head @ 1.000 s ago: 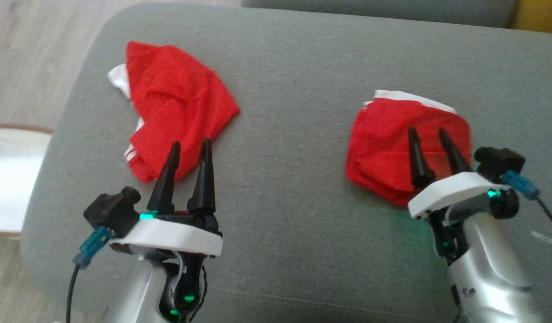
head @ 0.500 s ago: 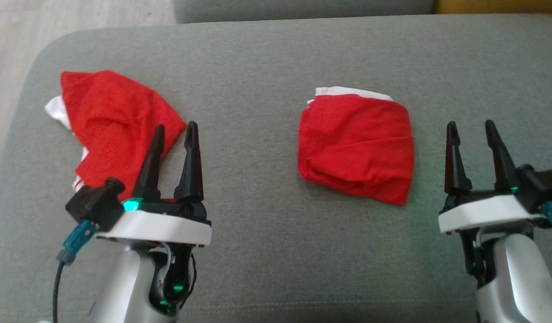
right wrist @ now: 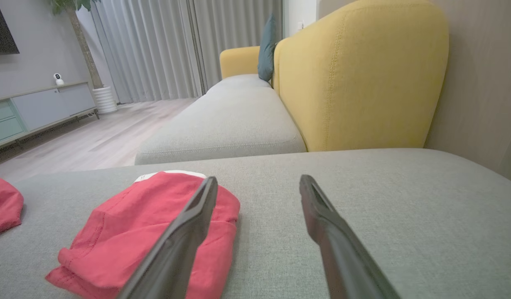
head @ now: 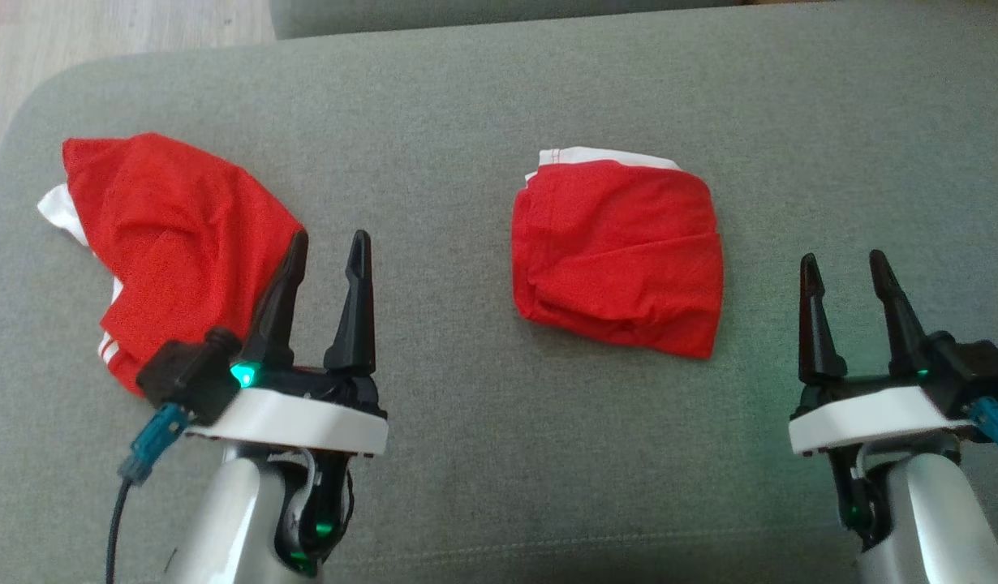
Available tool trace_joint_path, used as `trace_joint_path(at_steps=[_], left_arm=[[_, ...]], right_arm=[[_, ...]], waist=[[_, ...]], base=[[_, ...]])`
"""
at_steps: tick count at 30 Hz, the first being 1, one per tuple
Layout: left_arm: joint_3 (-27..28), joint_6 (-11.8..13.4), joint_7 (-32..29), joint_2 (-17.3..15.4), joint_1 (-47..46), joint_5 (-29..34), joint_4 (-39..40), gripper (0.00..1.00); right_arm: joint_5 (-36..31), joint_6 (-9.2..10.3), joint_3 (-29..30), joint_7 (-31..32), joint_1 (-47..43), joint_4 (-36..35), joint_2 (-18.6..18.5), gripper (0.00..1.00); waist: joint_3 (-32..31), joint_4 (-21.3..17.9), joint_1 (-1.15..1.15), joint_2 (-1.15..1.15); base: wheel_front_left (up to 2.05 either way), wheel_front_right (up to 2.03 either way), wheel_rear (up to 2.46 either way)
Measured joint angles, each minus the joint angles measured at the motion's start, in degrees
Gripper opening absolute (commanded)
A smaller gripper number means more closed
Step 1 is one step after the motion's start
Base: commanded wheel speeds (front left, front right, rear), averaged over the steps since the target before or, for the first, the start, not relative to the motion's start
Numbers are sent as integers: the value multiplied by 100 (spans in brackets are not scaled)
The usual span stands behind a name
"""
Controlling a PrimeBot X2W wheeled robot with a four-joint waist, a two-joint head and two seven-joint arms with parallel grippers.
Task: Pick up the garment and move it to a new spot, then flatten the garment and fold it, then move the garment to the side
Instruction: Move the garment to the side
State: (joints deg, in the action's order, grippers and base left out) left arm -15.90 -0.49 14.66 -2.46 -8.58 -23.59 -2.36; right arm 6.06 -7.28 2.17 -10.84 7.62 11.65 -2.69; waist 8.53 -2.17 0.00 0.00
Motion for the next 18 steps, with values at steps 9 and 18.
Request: trace_joint_path(at_steps=[9, 18], left_arm=[[-57, -1, 0, -1, -58, -11, 10, 100], [-170, -25, 0, 1, -380, -10, -22, 100]], right_arm=[[385, 0, -177, 321, 470, 717, 0, 100], [896, 0, -334, 475, 1187, 1857, -3, 100]], waist=[[388, 114, 0, 0], [892, 391, 1, 0]], base=[[0, 0, 0], [0, 0, 0]])
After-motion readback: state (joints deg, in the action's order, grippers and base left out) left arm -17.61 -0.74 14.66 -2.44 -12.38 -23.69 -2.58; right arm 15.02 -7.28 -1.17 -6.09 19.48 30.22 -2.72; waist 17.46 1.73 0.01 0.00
